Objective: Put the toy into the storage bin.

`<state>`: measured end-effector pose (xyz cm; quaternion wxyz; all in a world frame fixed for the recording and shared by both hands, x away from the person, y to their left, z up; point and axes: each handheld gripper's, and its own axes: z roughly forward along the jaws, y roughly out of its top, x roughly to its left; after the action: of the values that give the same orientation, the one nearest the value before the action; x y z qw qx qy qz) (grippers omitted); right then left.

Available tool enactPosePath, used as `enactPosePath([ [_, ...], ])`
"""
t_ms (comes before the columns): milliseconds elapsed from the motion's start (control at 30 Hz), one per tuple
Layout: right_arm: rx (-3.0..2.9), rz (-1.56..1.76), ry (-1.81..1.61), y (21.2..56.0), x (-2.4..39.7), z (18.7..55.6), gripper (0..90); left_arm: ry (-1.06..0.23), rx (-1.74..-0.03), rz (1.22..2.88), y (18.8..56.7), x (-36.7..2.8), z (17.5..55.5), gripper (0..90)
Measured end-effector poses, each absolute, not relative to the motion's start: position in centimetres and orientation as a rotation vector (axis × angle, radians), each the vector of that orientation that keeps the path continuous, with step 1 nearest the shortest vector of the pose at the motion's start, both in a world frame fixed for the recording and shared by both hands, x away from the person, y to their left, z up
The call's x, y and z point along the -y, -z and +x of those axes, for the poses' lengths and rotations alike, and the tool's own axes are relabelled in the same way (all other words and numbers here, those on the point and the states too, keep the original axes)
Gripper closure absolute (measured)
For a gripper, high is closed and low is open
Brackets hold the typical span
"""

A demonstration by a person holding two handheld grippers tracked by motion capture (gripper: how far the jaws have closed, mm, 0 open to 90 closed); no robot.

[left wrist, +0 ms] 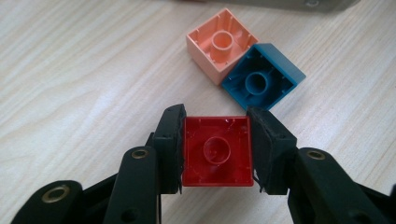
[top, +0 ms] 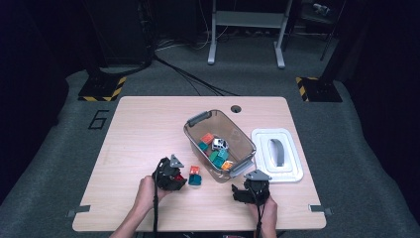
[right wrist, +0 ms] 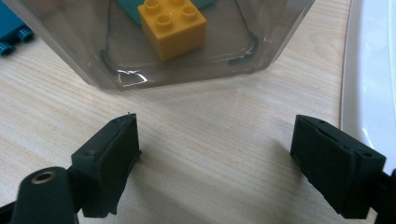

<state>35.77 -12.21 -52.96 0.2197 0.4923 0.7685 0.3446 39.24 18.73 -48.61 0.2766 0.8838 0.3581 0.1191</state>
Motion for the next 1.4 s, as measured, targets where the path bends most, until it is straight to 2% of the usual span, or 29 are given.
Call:
enactPosePath([
  [667, -2.127, 1.36, -0.951, 53.0, 12.2, 35.8, 14.9, -0.38, -0.944, 2.318, 44.7, -19.8, 40.5, 59.0],
  [1400, -2.125, 1.362, -0.954, 53.0, 12.2, 35.8, 14.9, -0.459, -0.898, 2.292, 40.9, -19.0, 41.2, 59.1],
])
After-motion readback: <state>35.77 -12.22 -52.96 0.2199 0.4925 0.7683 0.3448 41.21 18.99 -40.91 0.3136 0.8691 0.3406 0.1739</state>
